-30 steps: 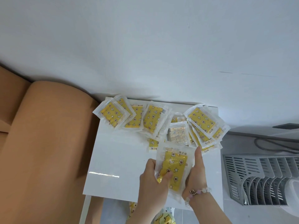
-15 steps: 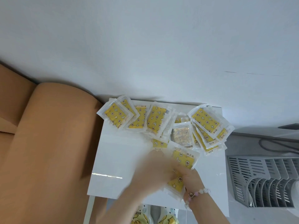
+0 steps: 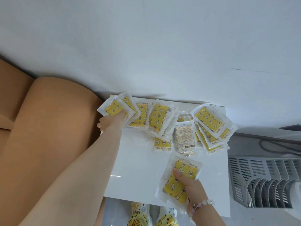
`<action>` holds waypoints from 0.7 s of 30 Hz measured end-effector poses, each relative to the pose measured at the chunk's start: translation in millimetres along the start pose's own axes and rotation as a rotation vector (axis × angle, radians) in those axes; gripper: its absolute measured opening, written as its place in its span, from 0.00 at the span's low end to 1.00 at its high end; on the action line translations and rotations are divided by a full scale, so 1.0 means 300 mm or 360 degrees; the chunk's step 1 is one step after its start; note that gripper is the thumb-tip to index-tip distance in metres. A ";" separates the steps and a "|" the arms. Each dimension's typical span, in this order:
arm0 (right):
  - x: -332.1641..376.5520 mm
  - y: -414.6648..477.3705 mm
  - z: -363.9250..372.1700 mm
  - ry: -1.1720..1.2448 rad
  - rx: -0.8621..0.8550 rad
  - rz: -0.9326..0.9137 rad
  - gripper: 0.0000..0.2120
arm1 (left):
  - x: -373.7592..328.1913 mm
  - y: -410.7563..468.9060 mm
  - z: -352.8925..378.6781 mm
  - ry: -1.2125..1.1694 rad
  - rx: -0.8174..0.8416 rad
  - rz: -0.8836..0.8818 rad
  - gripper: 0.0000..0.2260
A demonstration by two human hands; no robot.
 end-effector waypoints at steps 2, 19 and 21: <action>-0.002 0.002 -0.010 0.0008 -0.0008 -0.0020 0.10 | -0.029 -0.003 0.017 0.0038 -0.0007 0.0116 0.41; 0.020 -0.030 0.053 0.0050 0.0010 -0.0030 0.07 | 0.047 0.025 -0.028 0.0219 -0.0029 0.0361 0.35; 0.023 -0.030 0.056 0.0045 0.0009 -0.0031 0.07 | 0.070 0.032 -0.045 0.0150 -0.0064 0.0425 0.34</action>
Point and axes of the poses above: each hand's wrist, its own y-axis towards the middle knuckle, its own z-axis out of the palm, x = y × z, the point moved 7 cm from there along y, towards the middle knuckle, and after that the axes turned 7 degrees about -x, right-handed, at the moved point
